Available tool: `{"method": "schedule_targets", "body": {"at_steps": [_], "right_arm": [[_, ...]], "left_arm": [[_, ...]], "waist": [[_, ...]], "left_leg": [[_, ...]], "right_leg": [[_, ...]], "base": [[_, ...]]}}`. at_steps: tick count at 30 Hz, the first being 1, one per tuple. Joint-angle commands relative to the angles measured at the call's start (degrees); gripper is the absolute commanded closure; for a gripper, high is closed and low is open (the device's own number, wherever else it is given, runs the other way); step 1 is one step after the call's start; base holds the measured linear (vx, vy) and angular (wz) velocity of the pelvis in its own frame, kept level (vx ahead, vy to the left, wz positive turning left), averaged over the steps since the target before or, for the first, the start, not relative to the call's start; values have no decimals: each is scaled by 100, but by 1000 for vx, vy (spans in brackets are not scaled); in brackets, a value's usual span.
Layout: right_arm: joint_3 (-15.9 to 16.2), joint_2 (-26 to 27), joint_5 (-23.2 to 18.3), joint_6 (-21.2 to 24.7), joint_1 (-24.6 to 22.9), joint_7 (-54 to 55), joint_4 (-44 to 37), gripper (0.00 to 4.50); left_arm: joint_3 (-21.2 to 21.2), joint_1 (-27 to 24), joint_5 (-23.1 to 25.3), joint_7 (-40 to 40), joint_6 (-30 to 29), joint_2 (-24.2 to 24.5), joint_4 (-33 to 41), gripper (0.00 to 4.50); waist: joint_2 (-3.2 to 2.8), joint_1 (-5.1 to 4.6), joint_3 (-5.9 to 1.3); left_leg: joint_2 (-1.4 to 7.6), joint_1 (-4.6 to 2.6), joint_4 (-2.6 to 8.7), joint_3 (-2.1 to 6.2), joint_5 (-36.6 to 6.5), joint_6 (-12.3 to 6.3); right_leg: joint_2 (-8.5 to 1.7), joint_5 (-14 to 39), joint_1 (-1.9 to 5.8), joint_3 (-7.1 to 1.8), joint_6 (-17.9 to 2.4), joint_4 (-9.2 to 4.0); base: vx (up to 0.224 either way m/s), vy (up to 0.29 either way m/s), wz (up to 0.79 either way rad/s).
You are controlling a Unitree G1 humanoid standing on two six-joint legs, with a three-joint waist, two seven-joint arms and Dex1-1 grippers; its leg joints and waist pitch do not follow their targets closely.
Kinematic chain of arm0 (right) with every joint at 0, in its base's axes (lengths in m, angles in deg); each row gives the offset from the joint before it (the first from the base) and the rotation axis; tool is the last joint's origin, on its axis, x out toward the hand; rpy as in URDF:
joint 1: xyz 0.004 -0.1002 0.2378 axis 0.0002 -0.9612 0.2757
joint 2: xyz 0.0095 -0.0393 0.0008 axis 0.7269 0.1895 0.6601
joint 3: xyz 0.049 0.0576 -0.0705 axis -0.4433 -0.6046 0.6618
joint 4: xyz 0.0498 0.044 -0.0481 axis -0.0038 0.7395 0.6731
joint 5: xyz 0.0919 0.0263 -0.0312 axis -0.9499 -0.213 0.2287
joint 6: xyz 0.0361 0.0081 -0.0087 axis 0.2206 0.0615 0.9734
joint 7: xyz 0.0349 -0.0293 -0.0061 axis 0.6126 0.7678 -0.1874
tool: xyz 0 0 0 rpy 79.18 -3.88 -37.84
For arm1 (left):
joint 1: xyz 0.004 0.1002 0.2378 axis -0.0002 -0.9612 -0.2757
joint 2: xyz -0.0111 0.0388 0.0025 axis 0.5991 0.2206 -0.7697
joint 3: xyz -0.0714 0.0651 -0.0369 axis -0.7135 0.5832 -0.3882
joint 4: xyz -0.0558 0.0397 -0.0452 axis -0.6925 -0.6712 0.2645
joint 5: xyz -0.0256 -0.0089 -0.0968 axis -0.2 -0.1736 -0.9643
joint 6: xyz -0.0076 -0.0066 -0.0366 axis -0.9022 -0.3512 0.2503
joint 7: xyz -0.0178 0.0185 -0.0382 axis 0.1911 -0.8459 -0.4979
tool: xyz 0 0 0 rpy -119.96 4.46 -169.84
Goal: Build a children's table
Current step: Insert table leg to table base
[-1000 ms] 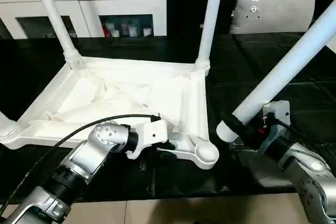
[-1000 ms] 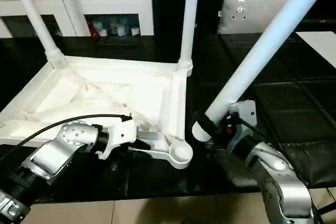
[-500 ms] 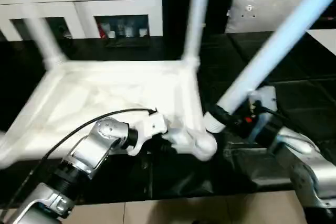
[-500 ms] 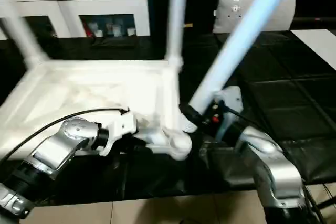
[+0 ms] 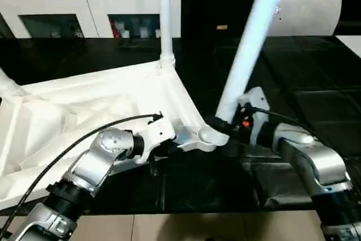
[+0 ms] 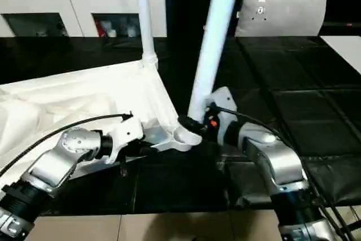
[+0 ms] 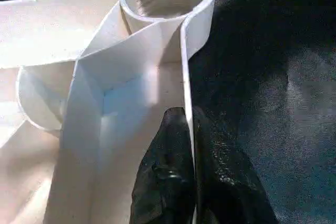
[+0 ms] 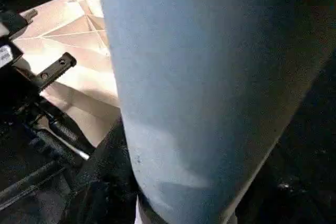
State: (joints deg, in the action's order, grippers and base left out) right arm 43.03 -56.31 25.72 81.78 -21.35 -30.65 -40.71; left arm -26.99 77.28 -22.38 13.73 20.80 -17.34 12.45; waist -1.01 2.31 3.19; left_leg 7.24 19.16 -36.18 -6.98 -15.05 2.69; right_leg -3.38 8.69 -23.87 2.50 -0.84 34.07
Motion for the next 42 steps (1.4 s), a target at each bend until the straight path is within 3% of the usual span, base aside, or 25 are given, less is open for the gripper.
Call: {"method": "schedule_targets", "body": {"at_steps": [1,2,7,10,14,22,26,33,35,42], "right_arm": [[44,13,37,-47,115,-66,28,259],[42,23,33,-68,140,-96,47,259],[-37,104,-38,-182,258,-146,109,259],[-76,158,-56,-285,303,-161,180,259],[-84,207,-9,-350,376,-220,352,259],[-51,220,-5,-302,422,-292,484,259],[156,148,137,-226,559,-469,745,259],[341,85,223,-113,802,-818,1170,259],[401,80,228,-91,852,-946,1272,259],[559,67,322,-77,910,-1210,1524,259]], "left_arm": [[65,-158,15,-7,59,29,-120,450],[74,-165,18,-23,32,30,-128,406],[-75,-174,-53,-17,4,-26,-437,371],[-84,-157,-18,-48,38,13,-580,354],[-62,-135,27,-163,25,90,-775,354],[-40,-114,-14,-253,-2,42,-842,416],[-16,-81,-78,-473,212,28,-835,445],[293,-6,122,-915,717,163,-759,450],[365,20,130,-1106,837,202,-742,450],[446,168,143,-1363,1041,242,-835,450]], "waist": [[99,52,-310],[97,54,-312],[81,63,-328],[91,60,-317],[75,59,-318],[89,41,-322],[86,32,-322],[118,52,-334],[102,69,-335],[108,116,-337]], "left_leg": [[418,114,516,58,-455,-330],[422,111,515,48,-451,-325],[440,120,527,35,-310,-306],[437,112,540,32,-486,-268],[435,108,549,36,-529,-234],[447,118,552,36,-496,-227],[439,121,548,35,-509,-230],[457,99,536,12,-375,-308],[469,88,540,-3,-360,-315],[492,73,562,-7,-438,-186]], "right_leg": [[-514,2343,355,-282,-1124,-426],[-513,2351,351,-281,-1115,-428],[-498,2033,358,-268,-1161,-392],[-500,2176,354,-269,-1139,-409],[-505,2355,352,-274,-1059,-428],[-509,2261,362,-275,-1107,-414],[-512,2284,364,-272,-1152,-421],[-516,2036,359,-273,-1266,-394],[-512,1949,349,-269,-1286,-387],[-520,1801,354,-269,-1315,-367]], "base": [[0,0,0],[0,0,0],[0,0,0],[0,0,0],[0,0,0],[0,0,0],[0,0,0],[0,0,0],[0,0,0],[0,0,0]]}}
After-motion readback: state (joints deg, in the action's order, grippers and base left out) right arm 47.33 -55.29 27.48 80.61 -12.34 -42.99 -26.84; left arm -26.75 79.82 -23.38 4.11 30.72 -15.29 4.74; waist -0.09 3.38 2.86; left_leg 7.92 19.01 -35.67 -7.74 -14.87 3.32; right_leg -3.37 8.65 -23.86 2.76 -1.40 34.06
